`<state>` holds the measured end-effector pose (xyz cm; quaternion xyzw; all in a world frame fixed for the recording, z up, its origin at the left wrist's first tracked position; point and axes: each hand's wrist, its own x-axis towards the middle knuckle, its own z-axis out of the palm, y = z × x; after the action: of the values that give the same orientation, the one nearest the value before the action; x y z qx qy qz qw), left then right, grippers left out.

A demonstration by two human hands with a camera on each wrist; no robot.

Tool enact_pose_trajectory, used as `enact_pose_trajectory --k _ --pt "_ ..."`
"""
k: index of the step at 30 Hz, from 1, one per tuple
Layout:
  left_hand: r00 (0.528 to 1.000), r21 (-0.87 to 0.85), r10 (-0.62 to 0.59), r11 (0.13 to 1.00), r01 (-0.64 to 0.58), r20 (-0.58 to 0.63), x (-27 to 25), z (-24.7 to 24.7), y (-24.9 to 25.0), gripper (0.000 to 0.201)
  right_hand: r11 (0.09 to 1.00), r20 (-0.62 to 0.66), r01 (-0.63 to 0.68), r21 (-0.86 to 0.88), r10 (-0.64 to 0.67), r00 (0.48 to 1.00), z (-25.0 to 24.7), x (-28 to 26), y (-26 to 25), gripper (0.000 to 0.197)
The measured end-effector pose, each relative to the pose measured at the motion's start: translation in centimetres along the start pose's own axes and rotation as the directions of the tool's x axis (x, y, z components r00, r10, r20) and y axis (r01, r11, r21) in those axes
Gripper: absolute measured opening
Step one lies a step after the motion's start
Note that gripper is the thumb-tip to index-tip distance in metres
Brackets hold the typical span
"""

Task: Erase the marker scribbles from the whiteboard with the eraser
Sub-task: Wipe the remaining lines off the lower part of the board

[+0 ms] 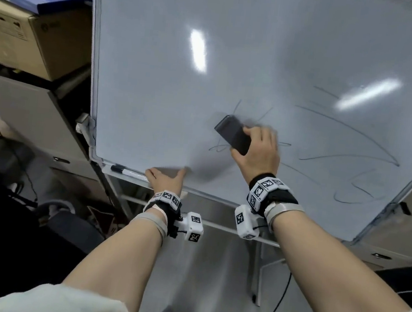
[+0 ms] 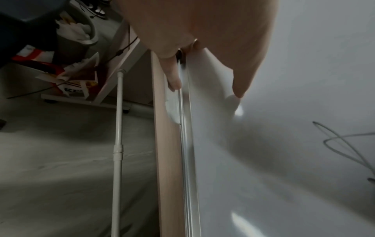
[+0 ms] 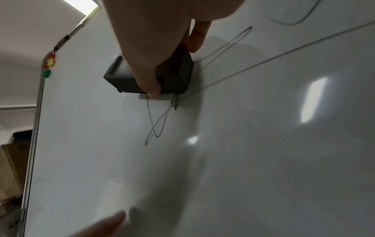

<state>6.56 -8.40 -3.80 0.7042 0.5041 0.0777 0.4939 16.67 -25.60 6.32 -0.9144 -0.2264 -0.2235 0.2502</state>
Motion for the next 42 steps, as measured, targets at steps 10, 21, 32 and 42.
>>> enact_pose_trajectory --k 10,21,32,42 --pt "0.998 -0.005 0.010 1.000 -0.010 -0.058 0.6 0.8 0.2 0.133 0.998 -0.080 -0.043 -0.037 0.040 0.996 0.4 3.0 -0.5 0.049" --pt "0.994 0.030 0.076 0.997 -0.074 -0.082 1.6 1.2 0.5 0.130 0.989 -0.016 0.130 -0.070 -0.131 0.991 3.2 3.5 -1.0 0.051" --pt "0.995 0.062 0.064 0.996 -0.060 -0.073 1.1 1.1 0.9 0.127 0.993 -0.102 0.000 -0.116 -0.012 0.995 2.4 5.7 -2.4 0.050" --pt "0.995 0.041 0.060 0.998 -0.057 -0.079 1.6 1.2 0.7 0.128 0.972 0.142 0.146 -0.185 -0.120 0.983 3.3 3.0 -1.9 0.056"
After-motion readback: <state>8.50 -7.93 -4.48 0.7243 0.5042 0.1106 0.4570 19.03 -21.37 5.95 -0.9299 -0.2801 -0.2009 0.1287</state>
